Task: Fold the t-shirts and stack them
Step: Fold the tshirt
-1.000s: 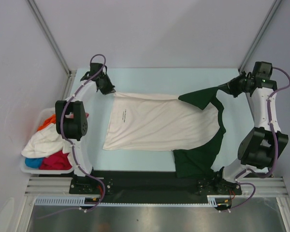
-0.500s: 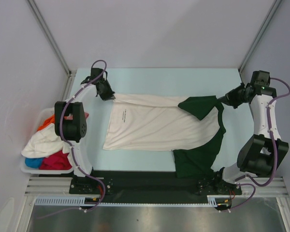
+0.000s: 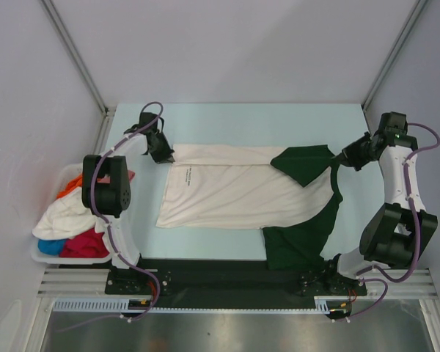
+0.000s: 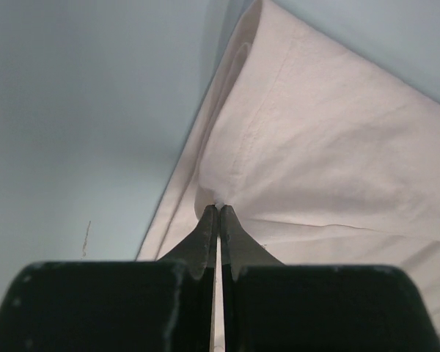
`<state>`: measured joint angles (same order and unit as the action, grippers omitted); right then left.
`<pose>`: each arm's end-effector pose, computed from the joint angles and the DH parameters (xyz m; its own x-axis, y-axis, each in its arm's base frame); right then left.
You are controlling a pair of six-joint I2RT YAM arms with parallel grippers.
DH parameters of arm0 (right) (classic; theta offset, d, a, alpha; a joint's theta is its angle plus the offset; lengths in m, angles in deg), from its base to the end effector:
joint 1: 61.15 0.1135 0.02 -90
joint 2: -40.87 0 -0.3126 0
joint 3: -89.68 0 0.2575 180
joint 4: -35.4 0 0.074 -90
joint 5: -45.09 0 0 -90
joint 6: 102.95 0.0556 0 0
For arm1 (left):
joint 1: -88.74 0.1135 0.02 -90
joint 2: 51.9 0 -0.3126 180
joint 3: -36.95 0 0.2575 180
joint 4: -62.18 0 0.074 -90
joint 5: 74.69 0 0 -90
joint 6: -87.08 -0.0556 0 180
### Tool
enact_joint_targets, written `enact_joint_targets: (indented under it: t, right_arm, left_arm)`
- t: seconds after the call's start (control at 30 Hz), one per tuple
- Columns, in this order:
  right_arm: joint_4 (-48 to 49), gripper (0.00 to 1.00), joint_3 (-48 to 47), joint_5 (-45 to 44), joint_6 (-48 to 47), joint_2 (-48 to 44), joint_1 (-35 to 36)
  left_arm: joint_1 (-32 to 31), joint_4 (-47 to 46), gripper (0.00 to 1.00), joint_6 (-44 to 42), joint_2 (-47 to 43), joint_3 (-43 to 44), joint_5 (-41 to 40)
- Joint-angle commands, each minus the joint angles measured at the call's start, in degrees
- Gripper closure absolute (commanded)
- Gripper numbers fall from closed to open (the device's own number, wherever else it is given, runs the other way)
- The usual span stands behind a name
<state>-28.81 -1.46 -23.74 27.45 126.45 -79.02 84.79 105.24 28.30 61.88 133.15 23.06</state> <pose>0.3085 -0.0784 0.3426 -0.5494 0.8122 -0.1963 0.6085 0.5499 0.5721 0.4532 -0.0388 0.2093 -0.8131 -0.4587 -0.3584 -0.3359 0.8726 -0.3546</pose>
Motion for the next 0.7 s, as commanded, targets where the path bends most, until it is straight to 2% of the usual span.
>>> enact_joint_targets:
  t: [0.0,0.67]
  right_arm:
    - [-0.8,1.00,0.1,-1.7,-1.1,-1.6,-0.3]
    - [-2.3,1.00,5.0,-3.1,-1.4,-4.7,-0.3]
  left_arm:
    - [0.3,0.1,1.00,0.0,-2.4,-1.4,-1.6]
    - [0.4,2.8,1.00,-2.3,-0.7,0.3,-3.8]
